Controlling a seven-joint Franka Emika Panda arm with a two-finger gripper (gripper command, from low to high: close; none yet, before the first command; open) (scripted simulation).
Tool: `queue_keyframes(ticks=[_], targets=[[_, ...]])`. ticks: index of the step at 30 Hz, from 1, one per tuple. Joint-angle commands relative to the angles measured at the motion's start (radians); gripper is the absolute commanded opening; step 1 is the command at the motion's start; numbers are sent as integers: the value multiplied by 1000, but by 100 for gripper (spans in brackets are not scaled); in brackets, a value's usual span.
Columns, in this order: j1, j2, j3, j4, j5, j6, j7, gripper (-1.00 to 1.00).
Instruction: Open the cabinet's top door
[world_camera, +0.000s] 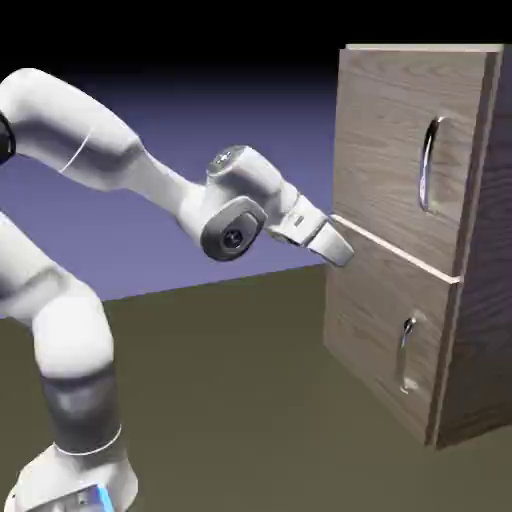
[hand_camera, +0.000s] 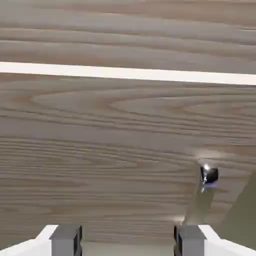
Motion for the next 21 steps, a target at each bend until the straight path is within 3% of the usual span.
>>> queue_keyframes(ticks=[1, 21], targets=[[14, -3, -15, 9, -44, -1, -13, 0], [285, -63, -306, 189, -913, -24, -264, 0]])
